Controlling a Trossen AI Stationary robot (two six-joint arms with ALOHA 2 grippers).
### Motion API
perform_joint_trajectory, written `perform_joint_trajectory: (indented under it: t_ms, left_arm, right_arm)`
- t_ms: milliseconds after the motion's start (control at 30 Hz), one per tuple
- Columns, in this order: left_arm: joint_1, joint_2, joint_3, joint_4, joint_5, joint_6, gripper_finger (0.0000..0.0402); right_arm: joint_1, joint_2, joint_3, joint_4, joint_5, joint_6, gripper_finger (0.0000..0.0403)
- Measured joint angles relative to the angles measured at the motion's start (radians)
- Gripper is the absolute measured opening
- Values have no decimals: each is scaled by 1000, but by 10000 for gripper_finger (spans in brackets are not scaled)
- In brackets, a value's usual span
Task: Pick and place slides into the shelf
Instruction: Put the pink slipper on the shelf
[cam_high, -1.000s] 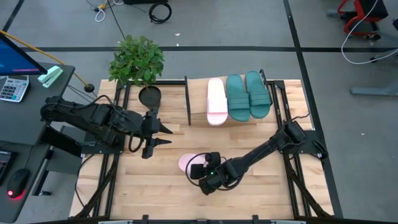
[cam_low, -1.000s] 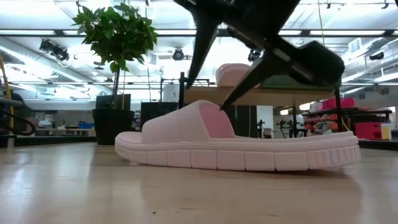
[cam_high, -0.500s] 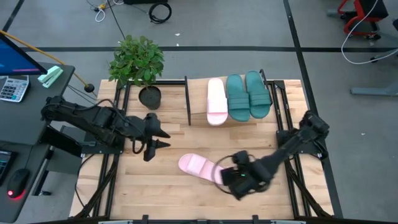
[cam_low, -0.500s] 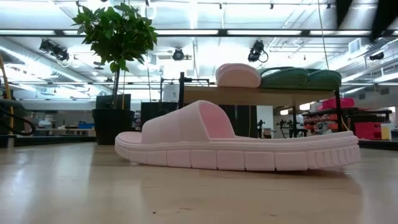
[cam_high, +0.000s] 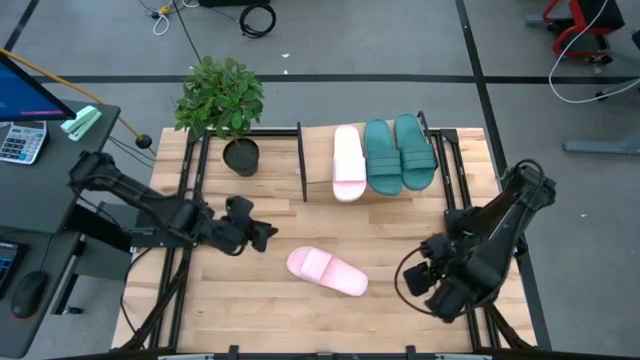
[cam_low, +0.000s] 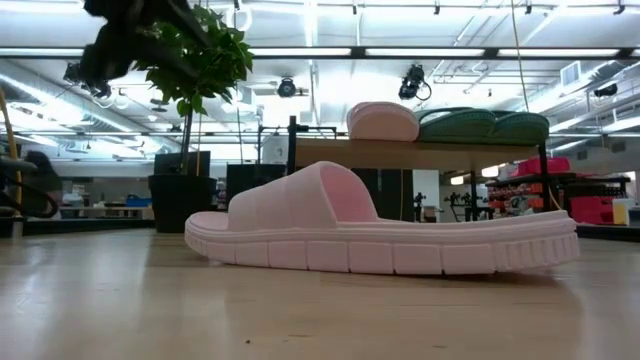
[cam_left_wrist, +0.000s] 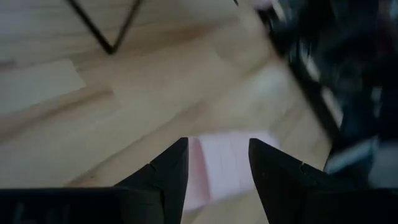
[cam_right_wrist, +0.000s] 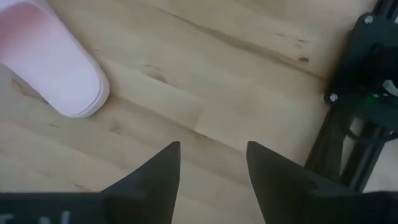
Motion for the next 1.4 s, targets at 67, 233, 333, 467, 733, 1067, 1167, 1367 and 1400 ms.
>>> perform_joint_trajectory:
  t_ms: [67, 233, 333, 467, 733, 1067, 1167, 1367, 1400]
  left_arm:
    - [-21, 0, -28, 13, -77, -106, 172]
    - [-65, 20, -62, 23, -162, -272, 172]
    - [-83, 64, -65, 27, -166, -341, 172]
    - [-101, 153, -65, 33, -164, -455, 172]
    - [-115, 352, -65, 173, -133, -633, 172]
    - [-114, 499, -65, 315, -39, -632, 172]
    - [-114, 499, -65, 315, -11, -619, 172]
    - [-113, 499, -65, 312, -6, -613, 172]
    - [-113, 499, -65, 313, -7, -613, 172]
  right_arm:
    - [12, -21, -21, 5, 16, -2, 189]
    - [40, -43, -50, 7, 66, -10, 187]
    - [44, -44, -50, 12, 98, -37, 188]
    - [43, -44, -50, 31, 130, -88, 187]
    - [34, -44, -50, 64, 163, -121, 187]
    - [31, -44, -50, 86, 167, -123, 187]
    - [31, -44, -50, 87, 167, -123, 188]
    - [31, -44, -50, 88, 168, -123, 189]
    - [31, -44, -50, 87, 168, -123, 188]
